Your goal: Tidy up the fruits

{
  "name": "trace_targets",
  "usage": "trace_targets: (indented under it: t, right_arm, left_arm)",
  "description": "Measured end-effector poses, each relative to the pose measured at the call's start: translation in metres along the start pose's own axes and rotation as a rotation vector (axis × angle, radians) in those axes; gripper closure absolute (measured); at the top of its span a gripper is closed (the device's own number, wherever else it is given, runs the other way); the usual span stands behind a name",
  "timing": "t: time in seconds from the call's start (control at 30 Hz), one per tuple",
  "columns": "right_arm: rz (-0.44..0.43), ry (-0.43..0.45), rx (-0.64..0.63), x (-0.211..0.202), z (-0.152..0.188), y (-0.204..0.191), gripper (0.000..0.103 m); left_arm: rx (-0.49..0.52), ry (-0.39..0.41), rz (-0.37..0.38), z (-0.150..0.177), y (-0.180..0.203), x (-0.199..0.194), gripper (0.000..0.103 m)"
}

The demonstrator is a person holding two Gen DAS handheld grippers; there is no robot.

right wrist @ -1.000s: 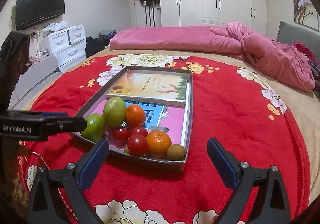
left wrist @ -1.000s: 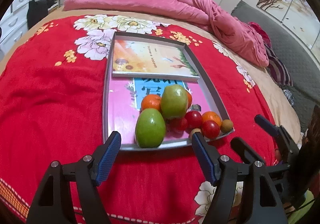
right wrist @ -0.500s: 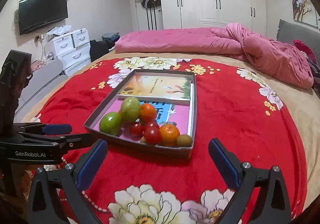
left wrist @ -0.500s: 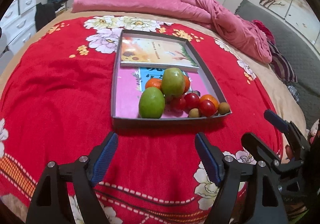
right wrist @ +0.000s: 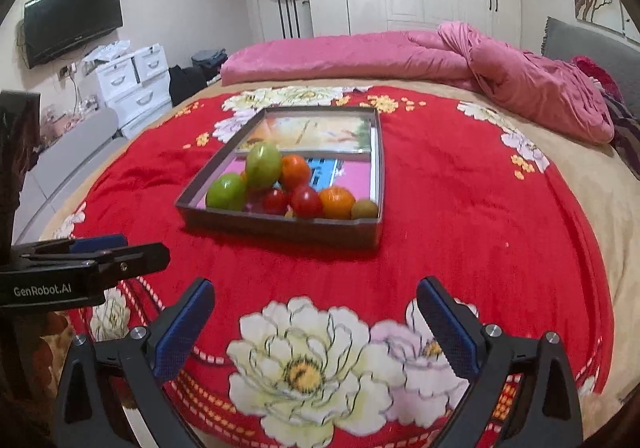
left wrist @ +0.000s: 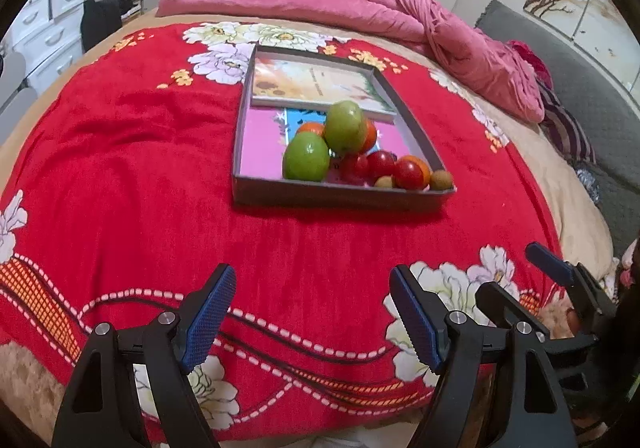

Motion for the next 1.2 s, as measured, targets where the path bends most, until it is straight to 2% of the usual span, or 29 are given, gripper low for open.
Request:
trace_targets:
  t: [0.47,1.2]
  right_arm:
    - [0.019,0.052,0.006,-0.0070,-0.0013,0.0024,0.001]
    - [0.030,0.052,-0.008,-0.0034,-0.0009,0.0024,0.001]
  left_arm:
    - [0.004,0.013,-0.012,0.0019,0.0035,-0.0033,0.023]
    - [-0.012,0.028,-0.019,-0.0033,-0.0027,-0.0072,0.023]
Point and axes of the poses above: each gripper's, at about its wrist camera, not at the fingertips, and x roughly the way its jaws point, y to its right, z to its underside, the point moved 6 cm from there along x, roughly the way its jaws point, and after that the axes turned 15 degrees about x, right-handed, at the moved point
